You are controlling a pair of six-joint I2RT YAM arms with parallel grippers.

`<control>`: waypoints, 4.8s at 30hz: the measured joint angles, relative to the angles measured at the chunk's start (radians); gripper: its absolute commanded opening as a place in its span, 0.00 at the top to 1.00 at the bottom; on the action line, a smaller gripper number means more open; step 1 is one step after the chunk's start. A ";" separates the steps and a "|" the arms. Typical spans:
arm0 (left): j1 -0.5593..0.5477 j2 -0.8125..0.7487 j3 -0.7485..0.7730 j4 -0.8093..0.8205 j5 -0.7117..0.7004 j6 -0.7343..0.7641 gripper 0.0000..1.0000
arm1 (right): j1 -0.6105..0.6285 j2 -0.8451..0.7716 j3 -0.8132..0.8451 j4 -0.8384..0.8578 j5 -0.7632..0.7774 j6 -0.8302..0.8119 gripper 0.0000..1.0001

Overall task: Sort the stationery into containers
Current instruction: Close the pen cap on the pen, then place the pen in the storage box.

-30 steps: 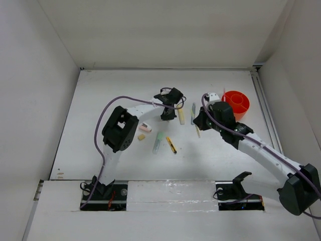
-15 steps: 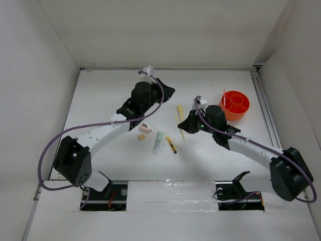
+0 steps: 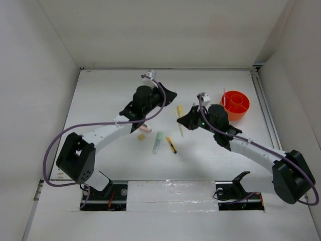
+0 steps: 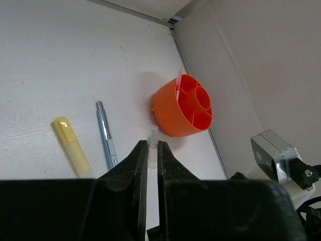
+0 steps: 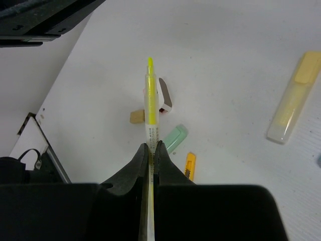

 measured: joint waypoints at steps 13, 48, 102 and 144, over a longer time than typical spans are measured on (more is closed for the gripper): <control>0.000 0.000 -0.021 0.033 0.002 0.000 1.00 | -0.002 -0.045 0.000 0.016 0.027 -0.002 1.00; 0.002 0.000 -0.042 0.051 0.037 0.010 1.00 | -0.029 0.018 0.040 0.050 0.023 -0.010 1.00; 0.040 -0.018 -0.155 0.417 -0.004 -0.014 1.00 | -0.102 0.199 0.198 0.298 -0.146 0.136 1.00; -0.031 -0.251 0.098 -0.230 -0.246 0.095 0.00 | -0.675 0.224 0.168 0.262 0.000 -0.465 1.00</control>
